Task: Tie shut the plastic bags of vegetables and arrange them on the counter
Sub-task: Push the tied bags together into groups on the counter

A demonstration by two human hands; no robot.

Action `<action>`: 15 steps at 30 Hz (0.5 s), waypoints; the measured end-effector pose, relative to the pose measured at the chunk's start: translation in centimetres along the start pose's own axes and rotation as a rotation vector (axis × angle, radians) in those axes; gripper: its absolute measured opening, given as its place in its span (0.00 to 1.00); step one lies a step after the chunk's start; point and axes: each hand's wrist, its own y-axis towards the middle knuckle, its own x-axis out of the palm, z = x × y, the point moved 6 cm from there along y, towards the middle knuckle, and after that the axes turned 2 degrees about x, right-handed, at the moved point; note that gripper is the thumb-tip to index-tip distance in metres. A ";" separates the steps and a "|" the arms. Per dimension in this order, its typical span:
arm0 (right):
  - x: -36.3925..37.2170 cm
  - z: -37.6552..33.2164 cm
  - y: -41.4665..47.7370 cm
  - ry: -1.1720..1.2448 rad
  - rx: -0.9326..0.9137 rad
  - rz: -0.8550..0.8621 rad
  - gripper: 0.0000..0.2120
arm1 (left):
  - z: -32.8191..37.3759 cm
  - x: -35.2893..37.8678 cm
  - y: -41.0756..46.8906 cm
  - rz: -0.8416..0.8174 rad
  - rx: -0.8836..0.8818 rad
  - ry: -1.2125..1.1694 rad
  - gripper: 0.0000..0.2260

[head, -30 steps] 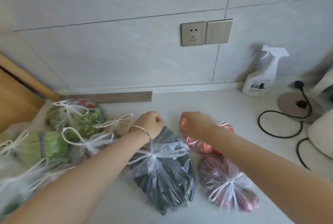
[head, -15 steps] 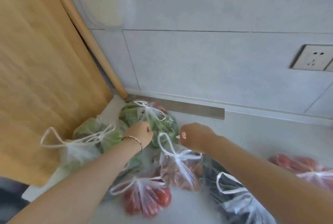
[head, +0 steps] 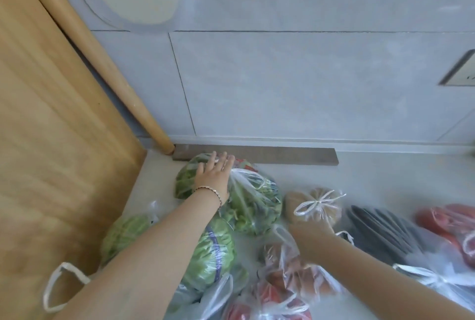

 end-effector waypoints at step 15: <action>0.5 1.3 0.3 0.180 0.072 0.099 0.18 | -4.0 -4.6 1.4 0.313 0.201 -0.196 0.11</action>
